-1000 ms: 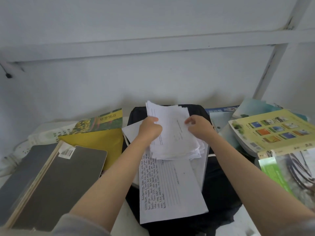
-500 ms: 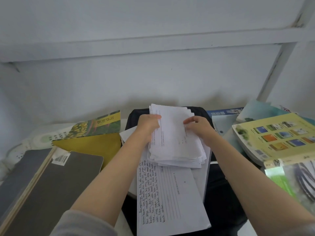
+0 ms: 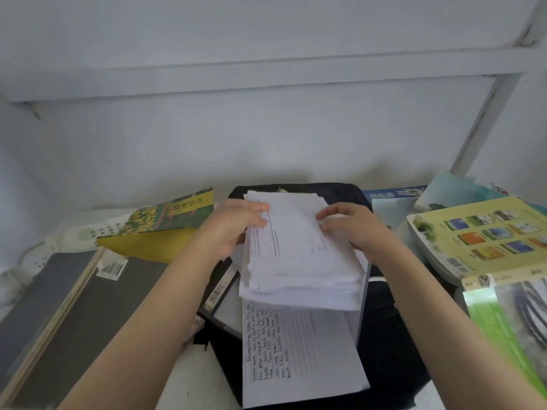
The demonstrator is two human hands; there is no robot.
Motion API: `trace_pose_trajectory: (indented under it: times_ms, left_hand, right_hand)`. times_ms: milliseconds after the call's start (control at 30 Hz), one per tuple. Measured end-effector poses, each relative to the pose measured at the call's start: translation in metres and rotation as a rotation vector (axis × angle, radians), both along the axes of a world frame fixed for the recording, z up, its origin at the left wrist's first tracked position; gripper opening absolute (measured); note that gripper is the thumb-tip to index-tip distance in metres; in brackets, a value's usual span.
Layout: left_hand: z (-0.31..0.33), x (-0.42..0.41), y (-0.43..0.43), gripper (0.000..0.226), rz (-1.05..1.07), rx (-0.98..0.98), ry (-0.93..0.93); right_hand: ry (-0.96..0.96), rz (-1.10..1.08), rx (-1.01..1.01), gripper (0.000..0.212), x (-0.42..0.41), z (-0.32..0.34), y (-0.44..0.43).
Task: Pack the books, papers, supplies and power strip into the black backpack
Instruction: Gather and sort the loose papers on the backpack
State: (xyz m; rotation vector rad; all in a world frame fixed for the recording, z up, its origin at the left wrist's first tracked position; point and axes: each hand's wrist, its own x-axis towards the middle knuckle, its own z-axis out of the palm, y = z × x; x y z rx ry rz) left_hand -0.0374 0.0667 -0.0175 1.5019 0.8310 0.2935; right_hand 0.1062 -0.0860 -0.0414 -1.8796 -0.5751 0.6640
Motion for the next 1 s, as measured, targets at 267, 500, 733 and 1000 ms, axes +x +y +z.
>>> trace_pose_trajectory:
  times_ms: [267,500,733,1000]
  left_hand:
    - [-0.031,-0.061,-0.034,0.034,-0.255,0.286,0.285]
    - [-0.046,-0.080,-0.062,0.043,-0.291,0.448,0.395]
    - [-0.048,-0.081,-0.069,0.036,-0.152,0.178,0.290]
    - [-0.055,-0.086,-0.069,0.027,-0.094,0.096,0.195]
  right_hand:
    - [-0.230,0.143,-0.366,0.018,-0.063,-0.016,-0.038]
    - [-0.414,0.088,-0.488,0.026,-0.096,-0.039,-0.054]
    - [-0.232,0.049,-0.389,0.018,-0.094,-0.034,-0.057]
    - [-0.166,0.008,-0.301,0.015,-0.102,-0.036,-0.063]
